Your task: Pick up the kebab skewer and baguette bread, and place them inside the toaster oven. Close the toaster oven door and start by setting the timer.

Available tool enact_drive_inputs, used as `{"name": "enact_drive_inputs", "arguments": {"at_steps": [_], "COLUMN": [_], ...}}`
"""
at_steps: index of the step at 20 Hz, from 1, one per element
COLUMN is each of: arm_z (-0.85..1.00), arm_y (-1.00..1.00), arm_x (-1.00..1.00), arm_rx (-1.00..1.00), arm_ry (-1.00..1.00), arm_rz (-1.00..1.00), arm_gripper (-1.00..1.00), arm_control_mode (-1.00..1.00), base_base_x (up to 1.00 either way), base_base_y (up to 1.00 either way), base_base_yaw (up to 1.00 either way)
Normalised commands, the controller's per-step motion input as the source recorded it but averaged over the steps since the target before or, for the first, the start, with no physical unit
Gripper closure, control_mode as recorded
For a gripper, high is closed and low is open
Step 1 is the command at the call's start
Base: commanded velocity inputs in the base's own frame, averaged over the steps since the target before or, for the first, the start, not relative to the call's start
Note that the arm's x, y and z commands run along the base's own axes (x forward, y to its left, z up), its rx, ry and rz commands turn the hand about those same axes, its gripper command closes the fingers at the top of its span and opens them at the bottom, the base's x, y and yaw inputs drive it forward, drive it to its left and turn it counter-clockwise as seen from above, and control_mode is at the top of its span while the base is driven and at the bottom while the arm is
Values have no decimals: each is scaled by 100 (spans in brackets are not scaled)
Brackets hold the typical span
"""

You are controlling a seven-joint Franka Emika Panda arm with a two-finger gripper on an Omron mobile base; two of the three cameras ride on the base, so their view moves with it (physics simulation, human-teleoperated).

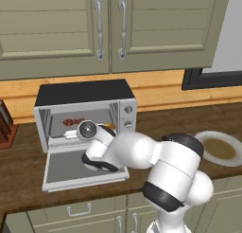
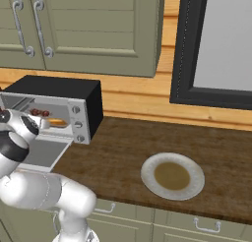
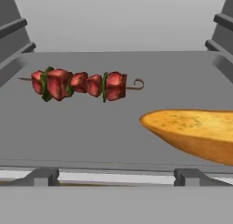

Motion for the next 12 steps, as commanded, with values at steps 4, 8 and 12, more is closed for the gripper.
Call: {"name": "enact_drive_inputs", "arguments": {"at_steps": [4, 8, 12], "arm_z": [-14, -23, -10], "arm_y": [4, 0, 0], "arm_x": [28, 23, 23], "arm_rx": [0, 0, 0], "arm_ry": [-1, -6, -6], "arm_rz": [0, 0, 0], "arm_gripper": [-100, -100, -100], "arm_control_mode": [-100, -100, -100], "base_base_x": [0, 0, 0], "base_base_y": [0, 0, 0], "base_base_yaw": [0, 0, 0]}}
